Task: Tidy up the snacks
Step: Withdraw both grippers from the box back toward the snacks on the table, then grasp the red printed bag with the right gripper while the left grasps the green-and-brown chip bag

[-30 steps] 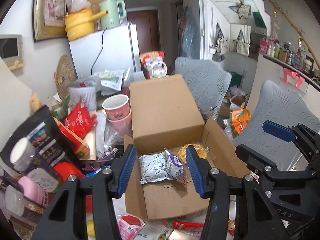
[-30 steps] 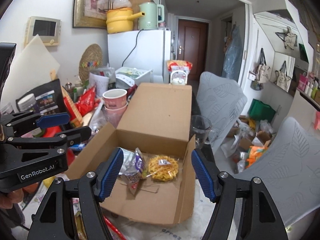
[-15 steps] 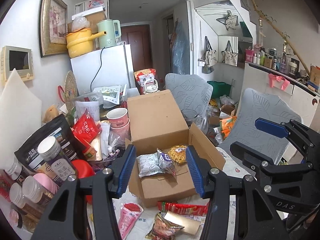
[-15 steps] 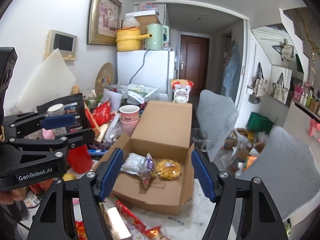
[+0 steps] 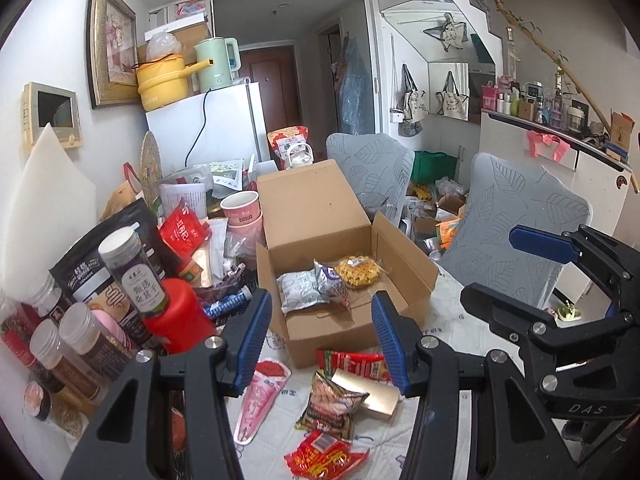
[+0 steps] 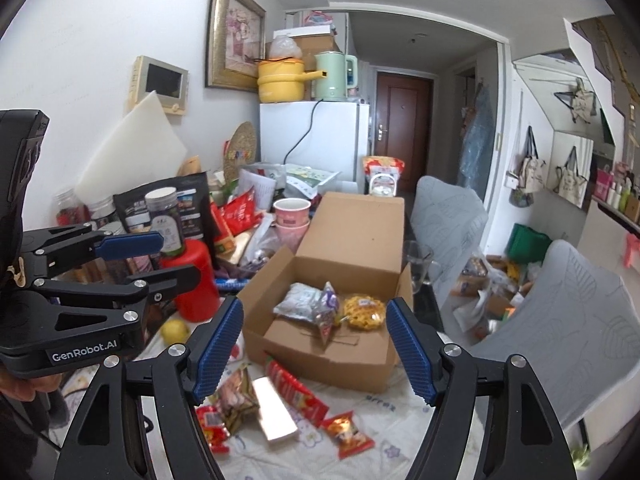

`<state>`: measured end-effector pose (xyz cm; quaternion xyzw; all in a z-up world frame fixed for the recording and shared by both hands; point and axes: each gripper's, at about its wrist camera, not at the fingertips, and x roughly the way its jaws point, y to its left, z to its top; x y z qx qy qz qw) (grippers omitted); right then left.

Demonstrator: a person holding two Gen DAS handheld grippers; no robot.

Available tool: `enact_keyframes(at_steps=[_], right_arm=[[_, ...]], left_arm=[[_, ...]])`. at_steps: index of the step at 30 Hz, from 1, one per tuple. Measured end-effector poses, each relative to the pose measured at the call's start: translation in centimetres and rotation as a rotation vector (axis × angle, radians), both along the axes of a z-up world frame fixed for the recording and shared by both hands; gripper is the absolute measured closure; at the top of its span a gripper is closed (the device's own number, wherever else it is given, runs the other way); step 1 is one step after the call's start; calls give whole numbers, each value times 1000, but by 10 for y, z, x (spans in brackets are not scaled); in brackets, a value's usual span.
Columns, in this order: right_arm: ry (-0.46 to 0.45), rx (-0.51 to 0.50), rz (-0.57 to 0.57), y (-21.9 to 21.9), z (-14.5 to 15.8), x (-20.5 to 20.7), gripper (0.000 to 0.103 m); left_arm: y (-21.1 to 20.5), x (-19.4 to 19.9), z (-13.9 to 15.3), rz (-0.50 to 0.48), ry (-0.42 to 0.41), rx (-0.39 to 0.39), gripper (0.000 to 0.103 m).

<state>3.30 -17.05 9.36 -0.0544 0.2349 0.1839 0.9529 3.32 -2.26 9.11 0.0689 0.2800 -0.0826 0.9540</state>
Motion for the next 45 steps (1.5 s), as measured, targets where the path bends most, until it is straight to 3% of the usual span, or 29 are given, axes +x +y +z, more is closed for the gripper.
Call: enact_keyframes(at_steps=[4, 11, 15, 20, 31, 35, 45], right_arm=[[18, 6, 17, 5, -12, -15, 25], [55, 24, 36, 9, -34, -37, 20], [81, 32, 48, 13, -46, -47, 18], [107, 13, 52, 20, -63, -56, 14], [229, 25, 99, 42, -107, -54, 9], [282, 4, 126, 58, -125, -49, 1], [391, -10, 195, 94, -166, -29, 1]], left_arm=[[3, -15, -9, -1, 9, 1, 39], [12, -40, -22, 5, 36, -17, 37], [18, -50, -32, 17, 43, -22, 27], [27, -63, -45, 54, 40, -7, 26], [59, -70, -84, 90, 135, -62, 26], [70, -71, -99, 107, 163, -56, 26], [104, -70, -135, 147, 234, -100, 26]])
